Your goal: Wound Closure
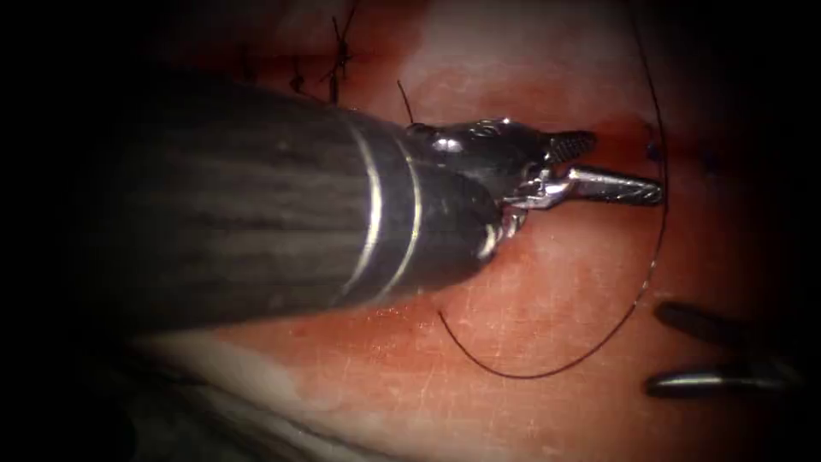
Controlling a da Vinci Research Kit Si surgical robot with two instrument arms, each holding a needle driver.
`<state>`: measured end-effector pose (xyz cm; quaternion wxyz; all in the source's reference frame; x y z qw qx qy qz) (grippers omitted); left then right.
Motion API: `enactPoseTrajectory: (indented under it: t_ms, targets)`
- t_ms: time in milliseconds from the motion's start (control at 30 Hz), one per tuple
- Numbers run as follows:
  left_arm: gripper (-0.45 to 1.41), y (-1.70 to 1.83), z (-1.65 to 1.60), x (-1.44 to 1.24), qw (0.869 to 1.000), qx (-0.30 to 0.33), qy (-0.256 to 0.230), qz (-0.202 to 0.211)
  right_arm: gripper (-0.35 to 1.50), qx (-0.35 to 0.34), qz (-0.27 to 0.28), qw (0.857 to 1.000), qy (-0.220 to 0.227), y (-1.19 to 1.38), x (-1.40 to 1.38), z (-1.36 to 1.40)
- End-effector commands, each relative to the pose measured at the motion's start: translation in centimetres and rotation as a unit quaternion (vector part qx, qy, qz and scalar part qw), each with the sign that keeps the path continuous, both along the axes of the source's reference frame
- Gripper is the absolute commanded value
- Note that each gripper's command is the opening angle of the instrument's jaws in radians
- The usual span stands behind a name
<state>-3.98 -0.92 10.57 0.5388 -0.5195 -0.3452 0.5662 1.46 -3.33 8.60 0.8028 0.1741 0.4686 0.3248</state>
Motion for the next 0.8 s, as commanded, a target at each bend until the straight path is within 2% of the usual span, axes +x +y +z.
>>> enactPoseTrajectory:
  t_ms: [33, 267, 500, 533, 600, 633, 667, 800]
  targets:
    - [0.86, -0.02, 0.07, -0.06, 1.000, -0.002, -0.003, 0.001, 1.06, 0.001, -0.002, 1.000, 0.002, -0.06, 0.06, 0.08]
    - [0.84, 0.11, 0.13, -0.21, 0.999, -0.006, -0.036, -0.018, 1.06, -0.003, -0.004, 1.000, 0.004, -0.09, 0.08, 0.11]
    - [0.79, 0.17, 0.15, -0.30, 0.998, -0.010, -0.054, -0.019, 1.06, -0.003, -0.007, 1.000, 0.003, -0.11, 0.10, 0.13]
    - [0.71, 0.17, 0.15, -0.29, 0.998, -0.010, -0.055, -0.018, 1.06, -0.003, -0.007, 1.000, 0.003, -0.11, 0.10, 0.13]
    - [0.34, 0.16, 0.14, -0.29, 0.998, -0.010, -0.059, -0.015, 1.06, -0.003, -0.007, 1.000, 0.003, -0.11, 0.10, 0.13]
    - [0.09, 0.16, 0.14, -0.29, 0.998, -0.008, -0.062, -0.014, 1.06, -0.003, -0.007, 1.000, 0.003, -0.11, 0.10, 0.13]
    - [-0.45, 0.16, 0.13, -0.28, 0.998, -0.017, -0.065, -0.012, 1.06, -0.003, -0.007, 1.000, 0.003, -0.12, 0.10, 0.13]
    - [-0.45, 0.17, 0.05, -0.20, 0.997, -0.022, -0.071, -0.017, 1.06, -0.003, -0.007, 1.000, 0.003, -0.12, 0.11, 0.13]
